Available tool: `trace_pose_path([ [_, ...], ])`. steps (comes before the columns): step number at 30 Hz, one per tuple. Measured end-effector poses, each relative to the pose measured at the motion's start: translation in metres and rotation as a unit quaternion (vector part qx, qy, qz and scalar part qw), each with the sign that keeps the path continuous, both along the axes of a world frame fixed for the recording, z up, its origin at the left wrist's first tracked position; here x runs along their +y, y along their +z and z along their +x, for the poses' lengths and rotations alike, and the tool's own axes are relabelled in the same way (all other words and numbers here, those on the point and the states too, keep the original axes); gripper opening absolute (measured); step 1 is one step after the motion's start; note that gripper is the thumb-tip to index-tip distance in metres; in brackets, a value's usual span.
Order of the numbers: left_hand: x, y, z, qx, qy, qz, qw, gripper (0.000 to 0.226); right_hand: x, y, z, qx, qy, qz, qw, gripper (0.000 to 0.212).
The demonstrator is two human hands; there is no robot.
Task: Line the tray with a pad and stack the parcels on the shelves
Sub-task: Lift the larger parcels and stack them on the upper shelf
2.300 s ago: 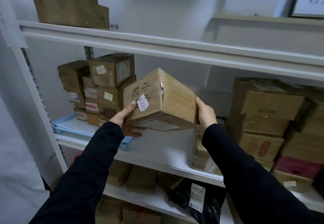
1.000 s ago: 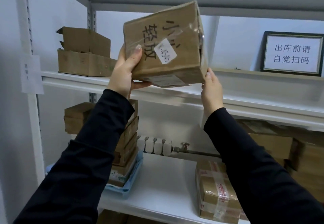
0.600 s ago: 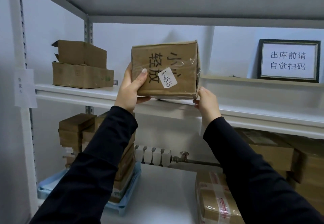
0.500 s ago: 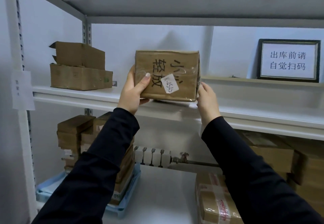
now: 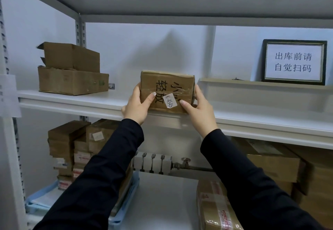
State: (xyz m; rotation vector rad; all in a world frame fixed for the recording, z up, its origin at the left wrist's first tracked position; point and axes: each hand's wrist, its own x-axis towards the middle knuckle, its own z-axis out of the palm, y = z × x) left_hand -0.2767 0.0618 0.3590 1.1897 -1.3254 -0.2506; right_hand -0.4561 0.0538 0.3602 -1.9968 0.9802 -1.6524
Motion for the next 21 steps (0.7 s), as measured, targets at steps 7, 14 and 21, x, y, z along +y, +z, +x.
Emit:
trace_pose_path([
  [7, -0.002, 0.009, -0.008, -0.037, 0.084, 0.071, 0.993, 0.051, -0.011, -0.001, 0.0, 0.05, -0.051, 0.019, 0.997, 0.052],
  [14, -0.016, 0.003, -0.008, -0.083, 0.103, 0.107, 0.985, 0.051, -0.027, -0.007, 0.007, 0.123, -0.163, -0.014, 0.979, 0.049],
  [21, -0.021, 0.0, -0.008, -0.107, 0.121, 0.119, 0.98, 0.062, -0.033, -0.01, 0.009, 0.16, -0.21, -0.005, 0.965, 0.056],
])
